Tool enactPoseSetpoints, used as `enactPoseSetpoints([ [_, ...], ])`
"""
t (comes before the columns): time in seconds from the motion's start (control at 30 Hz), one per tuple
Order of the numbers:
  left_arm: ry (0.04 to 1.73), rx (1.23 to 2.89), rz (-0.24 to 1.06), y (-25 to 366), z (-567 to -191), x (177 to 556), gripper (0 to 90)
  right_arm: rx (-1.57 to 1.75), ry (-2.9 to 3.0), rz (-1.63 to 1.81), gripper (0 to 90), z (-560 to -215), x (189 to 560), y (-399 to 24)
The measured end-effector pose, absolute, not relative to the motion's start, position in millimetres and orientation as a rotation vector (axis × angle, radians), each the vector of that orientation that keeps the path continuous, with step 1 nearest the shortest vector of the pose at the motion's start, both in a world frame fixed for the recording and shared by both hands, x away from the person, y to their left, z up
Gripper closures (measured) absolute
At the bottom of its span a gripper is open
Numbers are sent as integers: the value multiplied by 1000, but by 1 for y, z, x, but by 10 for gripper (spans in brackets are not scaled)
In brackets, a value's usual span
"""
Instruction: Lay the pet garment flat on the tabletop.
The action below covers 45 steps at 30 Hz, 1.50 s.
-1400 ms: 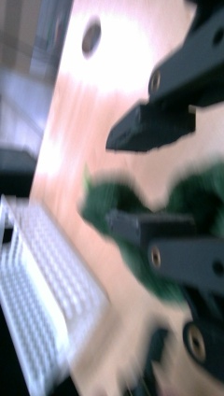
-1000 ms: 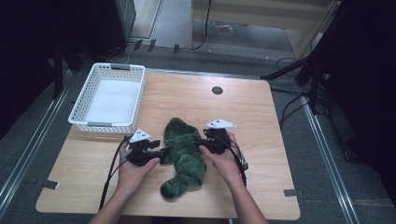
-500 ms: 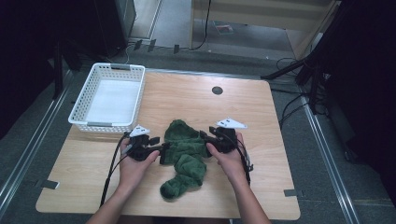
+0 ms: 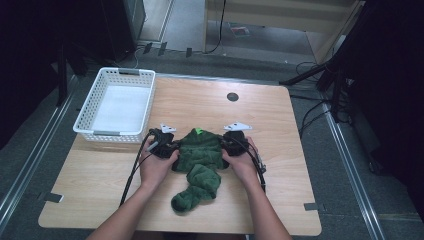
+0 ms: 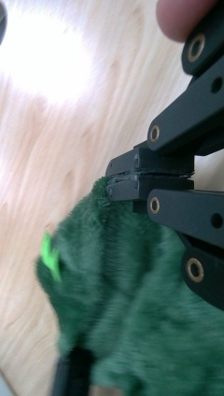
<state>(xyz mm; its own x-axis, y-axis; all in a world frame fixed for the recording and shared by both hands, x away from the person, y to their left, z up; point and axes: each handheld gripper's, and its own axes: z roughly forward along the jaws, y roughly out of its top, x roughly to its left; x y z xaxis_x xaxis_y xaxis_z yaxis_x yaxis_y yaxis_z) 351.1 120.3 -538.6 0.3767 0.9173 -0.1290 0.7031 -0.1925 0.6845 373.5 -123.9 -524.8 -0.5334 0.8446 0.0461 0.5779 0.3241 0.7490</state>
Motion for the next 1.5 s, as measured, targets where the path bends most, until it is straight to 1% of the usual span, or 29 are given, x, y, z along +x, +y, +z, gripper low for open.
enactPoseSetpoints([
  [0.13, 1389, 1961, 407, 118, -540, 354, 896, 1220, 2302, 995, 890, -534, 365, -138],
  [0.17, 1396, 1947, 396, 119, -540, 354, 884, 1224, 2311, 998, 875, -534, 363, -141],
  [0.2, 1391, 1924, 392, 121, -539, 354, 837, 1232, 2329, 1014, 811, -534, 362, -144],
  [0.23, 1373, 1901, 369, 122, -536, 354, 752, 1227, 2350, 1040, 723, -532, 361, -147],
  [0.27, 1342, 1872, 341, 124, -533, 352, 692, 1226, 2355, 1070, 675, -530, 360, -151],
  [0.3, 1306, 1841, 344, 126, -527, 350, 685, 1236, 2343, 1101, 656, -525, 360, -155],
  [0.33, 1279, 1815, 377, 128, -521, 347, 681, 1252, 2326, 1147, 634, -520, 360, -160],
  [0.37, 1270, 1777, 408, 128, -515, 346, 688, 1299, 2268, 1241, 634, -507, 364, -168],
  [0.4, 1277, 1754, 413, 129, -510, 348, 686, 1324, 2226, 1297, 636, -502, 367, -172],
  [0.47, 1320, 1739, 357, 129, -509, 357, 671, 1357, 2176, 1349, 636, -498, 370, -174],
  [0.53, 1354, 1777, 296, 125, -516, 367, 610, 1437, 2112, 1395, 602, -495, 378, -170],
  [0.67, 1400, 1845, 261, 116, -532, 373, 550, 1503, 2192, 1316, 547, -514, 392, -143],
  [0.7, 1400, 1856, 272, 114, -533, 372, 552, 1494, 2226, 1274, 542, -520, 393, -136],
  [0.73, 1393, 1868, 293, 113, -533, 371, 564, 1479, 2261, 1232, 552, -526, 393, -131],
  [0.9, 1360, 1949, 363, 108, -537, 368, 728, 1403, 2331, 1185, 660, -541, 388, -124],
  [0.93, 1363, 1965, 380, 107, -538, 368, 770, 1388, 2329, 1170, 701, -542, 388, -124],
  [1.0, 1342, 1989, 402, 106, -540, 368, 859, 1359, 2323, 1119, 816, -541, 387, -123],
  [1.07, 1327, 2008, 442, 102, -539, 368, 900, 1343, 2283, 1086, 877, -540, 387, -124],
  [1.13, 1316, 2025, 492, 99, -537, 369, 900, 1328, 2247, 1095, 881, -539, 387, -125],
  [1.27, 1312, 1988, 566, 97, -531, 375, 900, 1287, 2109, 1202, 884, -527, 384, -129],
  [1.33, 1319, 2006, 566, 95, -534, 378, 900, 1279, 2105, 1175, 884, -528, 384, -127],
  [1.4, 1333, 2014, 532, 95, -540, 381, 898, 1283, 2142, 1108, 879, -535, 386, -126],
  [1.43, 1337, 2000, 519, 96, -541, 381, 881, 1300, 2154, 1086, 869, -538, 387, -126],
  [1.47, 1349, 1975, 502, 98, -540, 381, 829, 1329, 2151, 1084, 834, -540, 388, -127],
  [1.5, 1345, 1944, 484, 100, -537, 379, 737, 1363, 2128, 1091, 764, -540, 387, -130],
])
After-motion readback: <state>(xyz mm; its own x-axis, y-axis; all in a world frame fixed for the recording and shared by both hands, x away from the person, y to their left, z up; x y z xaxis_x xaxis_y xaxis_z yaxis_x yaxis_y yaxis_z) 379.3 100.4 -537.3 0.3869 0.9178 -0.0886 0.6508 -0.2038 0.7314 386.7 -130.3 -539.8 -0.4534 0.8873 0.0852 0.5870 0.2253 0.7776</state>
